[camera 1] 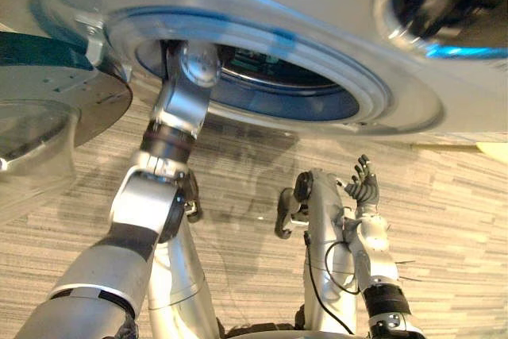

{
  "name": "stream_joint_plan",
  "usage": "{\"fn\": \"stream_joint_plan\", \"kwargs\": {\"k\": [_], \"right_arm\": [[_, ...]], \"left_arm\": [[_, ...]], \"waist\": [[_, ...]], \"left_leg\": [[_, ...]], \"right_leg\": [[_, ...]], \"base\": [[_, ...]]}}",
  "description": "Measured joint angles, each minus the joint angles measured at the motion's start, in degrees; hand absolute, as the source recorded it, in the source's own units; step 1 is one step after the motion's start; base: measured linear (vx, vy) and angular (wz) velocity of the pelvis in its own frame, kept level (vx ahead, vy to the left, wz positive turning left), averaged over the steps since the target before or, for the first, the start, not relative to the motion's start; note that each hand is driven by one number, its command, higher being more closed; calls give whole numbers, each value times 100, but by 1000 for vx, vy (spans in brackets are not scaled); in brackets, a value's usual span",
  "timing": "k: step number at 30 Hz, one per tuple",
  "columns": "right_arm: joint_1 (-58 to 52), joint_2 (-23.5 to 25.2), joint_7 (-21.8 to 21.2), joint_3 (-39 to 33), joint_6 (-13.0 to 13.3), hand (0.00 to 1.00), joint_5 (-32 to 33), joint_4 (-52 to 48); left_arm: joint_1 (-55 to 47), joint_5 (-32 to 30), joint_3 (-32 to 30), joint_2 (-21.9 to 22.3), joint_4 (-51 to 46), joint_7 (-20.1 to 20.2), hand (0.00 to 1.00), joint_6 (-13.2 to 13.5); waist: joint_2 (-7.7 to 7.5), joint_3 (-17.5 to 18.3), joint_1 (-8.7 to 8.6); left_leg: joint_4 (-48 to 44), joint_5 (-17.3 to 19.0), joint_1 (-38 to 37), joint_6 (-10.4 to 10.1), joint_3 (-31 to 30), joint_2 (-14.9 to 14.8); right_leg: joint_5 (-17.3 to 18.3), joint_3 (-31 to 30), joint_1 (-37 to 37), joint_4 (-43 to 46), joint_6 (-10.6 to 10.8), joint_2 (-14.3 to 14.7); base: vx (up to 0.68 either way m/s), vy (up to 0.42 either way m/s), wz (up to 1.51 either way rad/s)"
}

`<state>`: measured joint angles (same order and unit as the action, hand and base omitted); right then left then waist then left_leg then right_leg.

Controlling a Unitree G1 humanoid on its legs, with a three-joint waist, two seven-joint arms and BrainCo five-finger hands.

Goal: Pick up the laundry basket with both hands and put the clothes into the washing machine.

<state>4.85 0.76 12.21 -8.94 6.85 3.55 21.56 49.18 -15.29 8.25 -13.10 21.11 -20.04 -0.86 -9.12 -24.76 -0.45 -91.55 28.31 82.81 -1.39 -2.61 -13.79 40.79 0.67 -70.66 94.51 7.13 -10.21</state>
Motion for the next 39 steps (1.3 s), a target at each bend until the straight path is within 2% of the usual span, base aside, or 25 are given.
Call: {"fn": "stream_joint_plan", "kwargs": {"k": [1,2,6,8,11,13,15,19,21,22,24,28,31,34,37,38,39], "right_arm": [[-72,-1,0,-3,-42,0,-35,24],[-204,1,-1,-4,-106,0,-102,93],[-508,2,-8,-71,-315,0,-216,242],[-767,-5,-22,-97,-372,0,-246,290],[-1015,-11,-122,-166,-446,0,-327,485],[-1114,-18,-132,-175,-501,0,-364,631],[-1185,-15,-143,-172,-532,0,-368,783],[-1187,-6,-243,-190,-535,0,-370,1183],[-1147,-18,-244,-251,-532,0,-366,1806],[-1141,-22,-244,-271,-527,0,-365,1938],[-1056,-99,-244,-442,-525,0,-354,2569],[-967,-257,-243,-600,-521,0,-291,3008],[-977,-309,-241,-741,-512,0,-166,3199],[-938,-352,-238,-886,-500,0,-69,3328],[-898,-355,-231,-1037,-510,0,50,3385],[-841,-362,-229,-1072,-518,0,70,3385],[-799,-355,-228,-1087,-534,0,107,3387]], "left_arm": [[-266,44,0,52,-115,-5,0,32],[-761,126,16,128,-288,16,0,111],[-2227,471,-65,452,-556,203,0,221],[-3292,703,-346,625,-581,345,0,242],[-4267,907,-655,673,-557,509,0,243],[-4763,995,-888,729,-364,578,0,273],[-5276,1063,-1094,765,167,699,0,279],[-5650,1074,-1345,922,1125,851,0,273],[-5719,1070,-1577,985,2037,890,0,266],[-5707,1081,-1662,989,2169,888,0,266],[-5650,1063,-1767,917,2566,890,0,272],[-5653,1012,-1769,747,2938,894,0,268],[-5654,978,-1755,703,3041,967,0,267],[-5640,902,-1664,703,3196,1006,0,266],[-5606,832,-1652,701,3334,1004,0,242],[-5594,832,-1655,697,3347,1002,0,243],[-5587,832,-1672,681,3351,998,0,242]], "waist": [[18,11,12],[30,19,142],[185,237,161],[290,488,192],[412,698,288],[459,800,305],[533,1067,302],[607,1323,305],[639,1631,291],[640,1691,284],[660,1857,247],[718,1933,120],[723,1974,121],[724,2008,106],[732,2002,99],[736,1998,99],[775,1980,89]], "left_leg": [[96,-1,-126,-3,8,1],[304,-23,-429,-42,25,14],[958,-105,-1307,-131,31,97],[1532,-154,-2084,-220,109,123],[2396,-309,-3157,-310,190,134],[3086,-493,-3906,-349,300,175],[3921,-731,-4678,-361,503,168],[4909,-1007,-5609,-365,854,107],[5794,-1308,-6245,-355,1170,106],[6020,-1406,-6378,-352,1235,130],[6948,-1832,-6889,-324,1474,308],[8117,-2418,-7592,-319,1773,516],[8836,-2780,-8069,-335,1982,560],[9568,-3160,-8474,-345,2250,637],[9718,-3213,-8668,-336,2723,651],[9710,-3193,-8696,-362,3028,614],[9706,-3131,-8697,-402,3347,516]], "right_leg": [[3,38,139,-96,-7,-8],[-15,97,438,-317,-46,-12],[-64,394,1410,-1037,-138,-85],[-131,527,2186,-1634,-181,-88],[-334,729,3258,-2548,-231,-80],[-570,847,3987,-3246,-241,-80],[-938,948,4659,-4118,-221,-48],[-1486,1013,5459,-5239,-168,32],[-2011,995,5962,-6273,-136,117],[-2134,988,6068,-6527,-124,128],[-2608,892,6445,-7405,-92,124],[-3111,724,6819,-8201,-82,128],[-3342,579,6963,-8476,-127,217],[-3422,330,6944,-8688,-146,271],[-3553,-125,6822,-8810,-146,403],[-3603,-170,6723,-8872,-238,413],[-3570,543,6629,-8934,-626,286]], "base": [[137,-34,28],[140,-52,19],[145,-48,25],[205,-76,21],[182,-68,20],[155,-30,15],[174,4,-6],[131,35,-26],[99,38,-45],[94,41,-37],[89,41,-27],[23,21,-25],[-63,7,-34],[-115,13,-45],[-131,29,-85],[-103,17,-113],[-122,31,-122]]}}
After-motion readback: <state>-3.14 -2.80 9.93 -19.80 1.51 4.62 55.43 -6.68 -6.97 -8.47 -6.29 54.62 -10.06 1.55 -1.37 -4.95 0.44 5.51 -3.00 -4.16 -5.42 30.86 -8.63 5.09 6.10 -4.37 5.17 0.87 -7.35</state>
